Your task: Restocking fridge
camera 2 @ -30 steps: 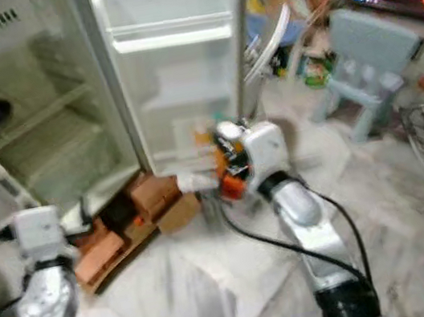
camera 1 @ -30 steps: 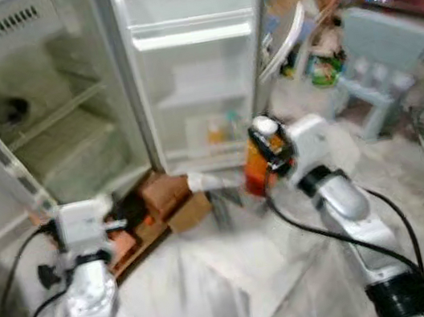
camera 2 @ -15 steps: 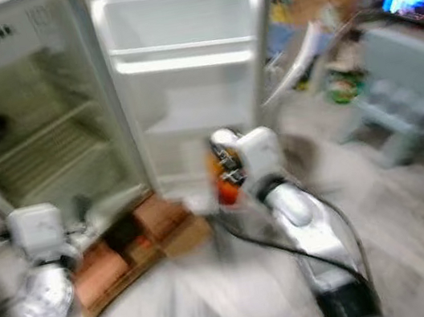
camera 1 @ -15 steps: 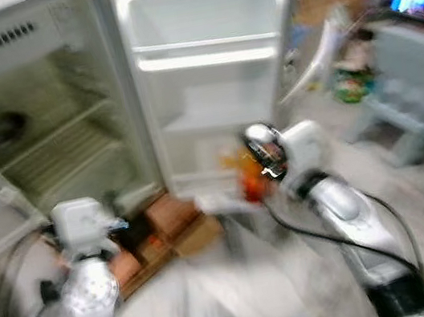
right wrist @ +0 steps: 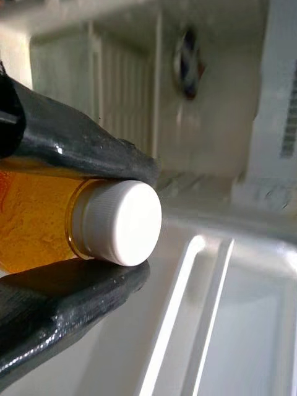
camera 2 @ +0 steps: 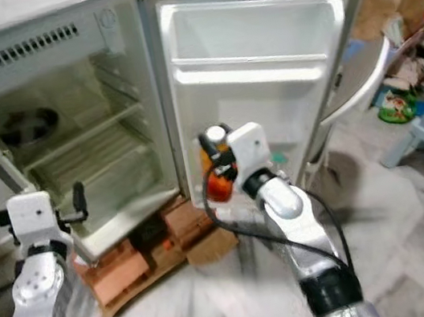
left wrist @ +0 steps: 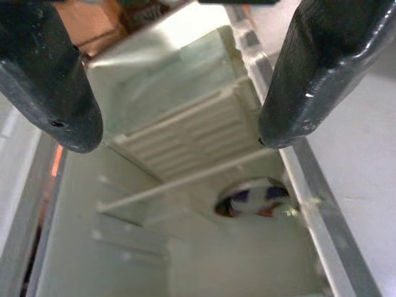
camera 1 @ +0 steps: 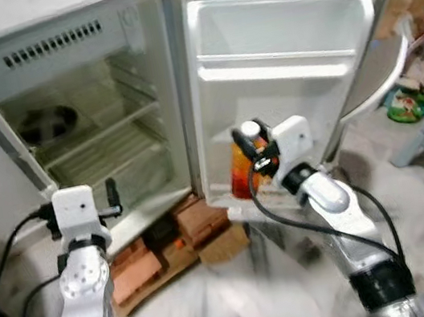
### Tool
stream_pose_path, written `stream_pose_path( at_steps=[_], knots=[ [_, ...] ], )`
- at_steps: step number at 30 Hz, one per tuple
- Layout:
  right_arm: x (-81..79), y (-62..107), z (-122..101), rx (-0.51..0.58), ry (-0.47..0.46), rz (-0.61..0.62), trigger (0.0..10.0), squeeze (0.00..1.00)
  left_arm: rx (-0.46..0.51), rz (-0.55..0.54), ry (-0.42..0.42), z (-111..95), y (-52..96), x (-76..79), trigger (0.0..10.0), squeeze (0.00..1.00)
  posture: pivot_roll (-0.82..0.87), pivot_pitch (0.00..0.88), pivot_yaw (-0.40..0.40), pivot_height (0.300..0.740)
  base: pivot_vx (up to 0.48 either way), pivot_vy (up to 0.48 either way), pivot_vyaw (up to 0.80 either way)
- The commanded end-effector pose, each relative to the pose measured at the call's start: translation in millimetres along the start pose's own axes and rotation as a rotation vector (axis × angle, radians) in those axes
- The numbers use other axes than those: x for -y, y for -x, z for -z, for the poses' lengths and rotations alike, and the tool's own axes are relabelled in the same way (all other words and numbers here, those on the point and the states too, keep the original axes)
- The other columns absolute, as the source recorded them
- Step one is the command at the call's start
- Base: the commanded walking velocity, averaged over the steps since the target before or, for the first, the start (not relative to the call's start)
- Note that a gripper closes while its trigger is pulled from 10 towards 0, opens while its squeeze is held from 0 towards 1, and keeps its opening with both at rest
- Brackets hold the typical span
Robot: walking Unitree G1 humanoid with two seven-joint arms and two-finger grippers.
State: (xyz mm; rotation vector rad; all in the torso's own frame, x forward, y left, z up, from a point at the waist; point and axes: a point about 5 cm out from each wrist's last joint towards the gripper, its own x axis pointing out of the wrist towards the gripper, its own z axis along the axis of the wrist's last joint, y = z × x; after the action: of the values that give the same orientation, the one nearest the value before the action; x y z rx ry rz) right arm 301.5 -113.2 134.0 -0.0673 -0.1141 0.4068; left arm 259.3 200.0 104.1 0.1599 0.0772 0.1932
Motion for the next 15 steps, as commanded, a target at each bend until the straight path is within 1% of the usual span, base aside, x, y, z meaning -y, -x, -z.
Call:
stream_pose_path(
  at_steps=[1,3,7,9,10,11,12,14,15],
  knots=[
    [5.6,-4.1,-13,0.048,0.007,0.034,10.0,0.00,0.016,0.014,-0.004,-6,-1.7,-4.1,10.0,0.00,0.15,0.000,-0.066,0.740,0.000,0.000,0.00],
    [6.1,-3.9,-16,0.065,0.006,0.051,10.0,0.00,0.027,0.062,-0.013,-8,-5.8,-2.2,10.0,0.00,0.14,0.000,-0.036,0.740,0.133,0.000,0.00],
    [8.5,-2.8,-11,0.057,0.003,0.086,10.0,0.00,0.033,0.087,-0.032,-9,-8.7,0.2,10.0,0.00,0.14,0.000,-0.030,0.740,0.353,0.000,0.00],
    [11.3,-4.7,-11,0.056,-0.025,0.126,10.0,0.00,0.052,0.093,-0.028,-14,-13.3,2.6,10.0,0.00,0.15,0.000,-0.041,0.740,0.401,-0.261,0.00],
    [11.3,-4.7,-11,0.056,-0.025,0.126,10.0,0.00,0.052,0.093,-0.028,-14,-13.3,2.6,10.0,0.00,0.15,0.000,-0.041,0.740,0.401,-0.259,0.00],
    [9.8,-8.3,-14,0.066,-0.025,0.109,10.0,0.00,0.063,0.084,-0.021,-19,-15.8,3.4,10.0,0.00,0.15,0.000,-0.045,0.740,0.401,-0.259,0.00],
    [8.3,-11.2,-16,0.073,-0.003,0.087,10.0,0.00,0.064,0.075,-0.016,-21,-16.1,3.5,10.0,0.00,0.15,0.000,-0.045,0.740,0.401,-0.259,0.00],
    [8.8,-12.4,-18,0.079,0.014,0.083,10.0,0.00,0.058,0.071,-0.013,-20,-14.0,3.7,10.0,0.00,0.15,0.000,-0.048,0.740,0.401,-0.259,0.00],
    [11.6,-11.3,-18,0.077,0.005,0.099,10.0,0.00,0.047,0.072,-0.016,-16,-9.9,3.5,10.0,0.00,0.15,0.000,-0.051,0.740,0.405,-0.251,0.00]
  ],
)
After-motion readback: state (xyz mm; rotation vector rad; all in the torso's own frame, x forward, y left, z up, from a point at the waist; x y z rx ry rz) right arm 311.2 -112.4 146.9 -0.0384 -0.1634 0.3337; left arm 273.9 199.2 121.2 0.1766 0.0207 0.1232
